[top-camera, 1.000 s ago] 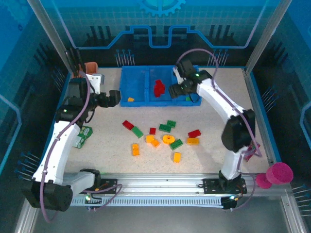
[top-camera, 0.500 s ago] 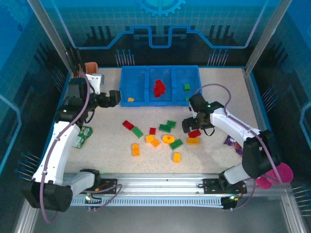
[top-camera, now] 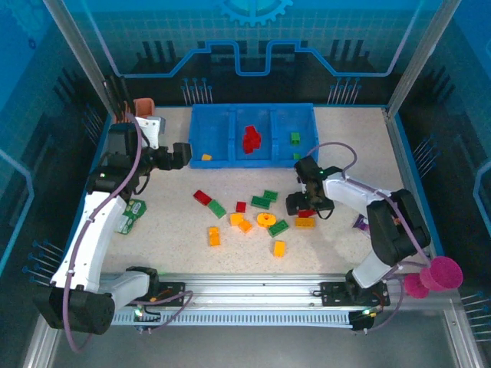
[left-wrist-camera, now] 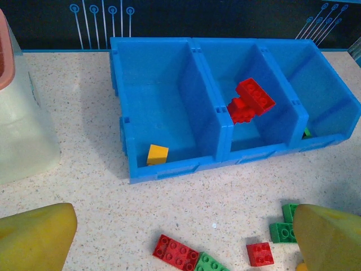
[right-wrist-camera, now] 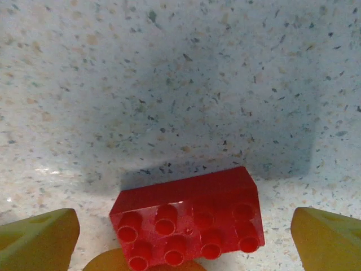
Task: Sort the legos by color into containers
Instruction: Pick up the lego from the center of the table.
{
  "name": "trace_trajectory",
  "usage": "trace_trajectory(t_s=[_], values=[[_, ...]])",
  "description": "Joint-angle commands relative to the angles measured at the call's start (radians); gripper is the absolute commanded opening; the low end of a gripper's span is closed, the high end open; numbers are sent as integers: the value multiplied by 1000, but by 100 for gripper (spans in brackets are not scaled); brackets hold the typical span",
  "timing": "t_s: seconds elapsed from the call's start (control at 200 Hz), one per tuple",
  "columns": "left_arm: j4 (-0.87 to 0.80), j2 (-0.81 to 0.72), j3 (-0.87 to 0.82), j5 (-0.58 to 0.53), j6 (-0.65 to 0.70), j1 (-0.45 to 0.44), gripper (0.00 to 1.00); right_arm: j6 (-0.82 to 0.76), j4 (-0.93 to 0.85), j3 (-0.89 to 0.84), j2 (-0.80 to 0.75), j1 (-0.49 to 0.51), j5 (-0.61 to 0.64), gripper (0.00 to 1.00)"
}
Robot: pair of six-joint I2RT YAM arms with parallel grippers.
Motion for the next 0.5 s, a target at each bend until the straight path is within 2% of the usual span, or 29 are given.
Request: trace_trajectory(t_s=[0.0, 0.185, 0.365, 0.495], values=[[17, -8, -7, 12, -5, -3, 99, 51, -24, 4, 35, -17, 14, 94], [18, -4, -6, 14, -6, -3, 99, 83, -13, -31, 47, -16, 3, 84], [17, -2, -7, 13, -5, -3, 99, 79, -25, -29, 53, -16, 6, 63], [18, -6, -7, 11, -4, -3, 99, 56, -42, 7, 58, -16, 14, 54]])
